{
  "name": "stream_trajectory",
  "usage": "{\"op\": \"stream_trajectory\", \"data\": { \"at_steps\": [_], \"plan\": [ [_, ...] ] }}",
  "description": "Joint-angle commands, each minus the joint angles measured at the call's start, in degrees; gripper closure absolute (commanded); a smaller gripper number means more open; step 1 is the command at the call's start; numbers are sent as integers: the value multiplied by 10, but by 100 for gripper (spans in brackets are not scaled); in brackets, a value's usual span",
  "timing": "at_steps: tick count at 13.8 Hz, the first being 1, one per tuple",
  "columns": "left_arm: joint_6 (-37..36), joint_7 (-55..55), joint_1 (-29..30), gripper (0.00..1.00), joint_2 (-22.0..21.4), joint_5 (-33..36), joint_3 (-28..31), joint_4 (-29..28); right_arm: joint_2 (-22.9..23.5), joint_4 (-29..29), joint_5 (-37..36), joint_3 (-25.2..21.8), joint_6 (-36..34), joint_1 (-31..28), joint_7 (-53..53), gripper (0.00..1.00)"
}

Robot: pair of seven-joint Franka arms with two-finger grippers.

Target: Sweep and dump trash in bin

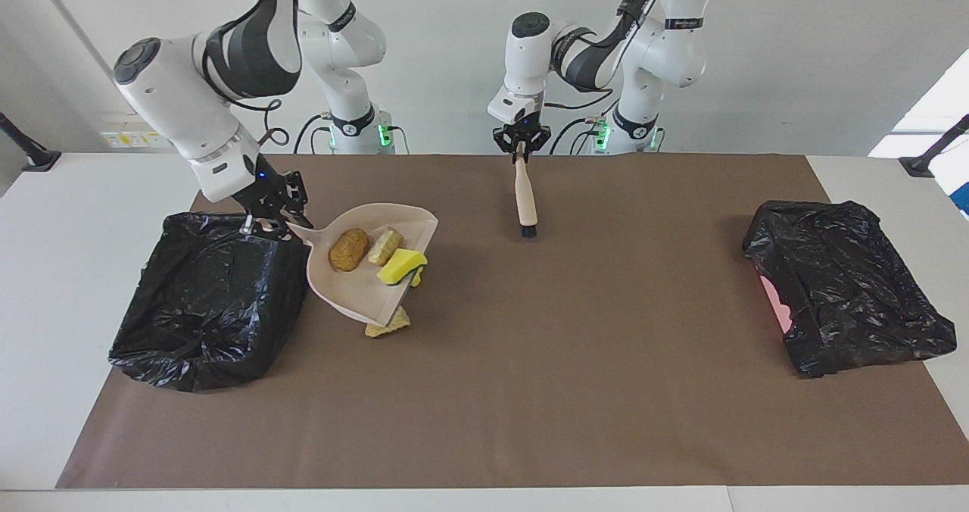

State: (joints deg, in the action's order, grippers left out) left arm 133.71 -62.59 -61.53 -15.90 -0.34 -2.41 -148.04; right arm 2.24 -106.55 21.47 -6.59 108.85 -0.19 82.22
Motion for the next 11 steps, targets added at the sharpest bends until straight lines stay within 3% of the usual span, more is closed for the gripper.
{"op": "stream_trajectory", "data": {
  "at_steps": [1, 4, 9, 10, 11],
  "plan": [
    [29, -19, -45, 100, -17, -21, 10, -29, 28, 49, 23, 4, -30, -24, 26, 100],
    [31, -18, -64, 100, -12, -41, 10, -30, 35, 75, 9, 4, -62, -79, 82, 100],
    [31, -18, -64, 100, 3, -42, 10, -25, 73, 153, -82, 4, -115, -163, 167, 100],
    [31, -17, -63, 99, 3, -43, 10, -26, 76, 158, -107, 4, -111, -169, 186, 100],
    [30, -14, -62, 91, 3, -43, 11, -26, 79, 161, -120, 4, -102, -181, 210, 100]
  ]
}}
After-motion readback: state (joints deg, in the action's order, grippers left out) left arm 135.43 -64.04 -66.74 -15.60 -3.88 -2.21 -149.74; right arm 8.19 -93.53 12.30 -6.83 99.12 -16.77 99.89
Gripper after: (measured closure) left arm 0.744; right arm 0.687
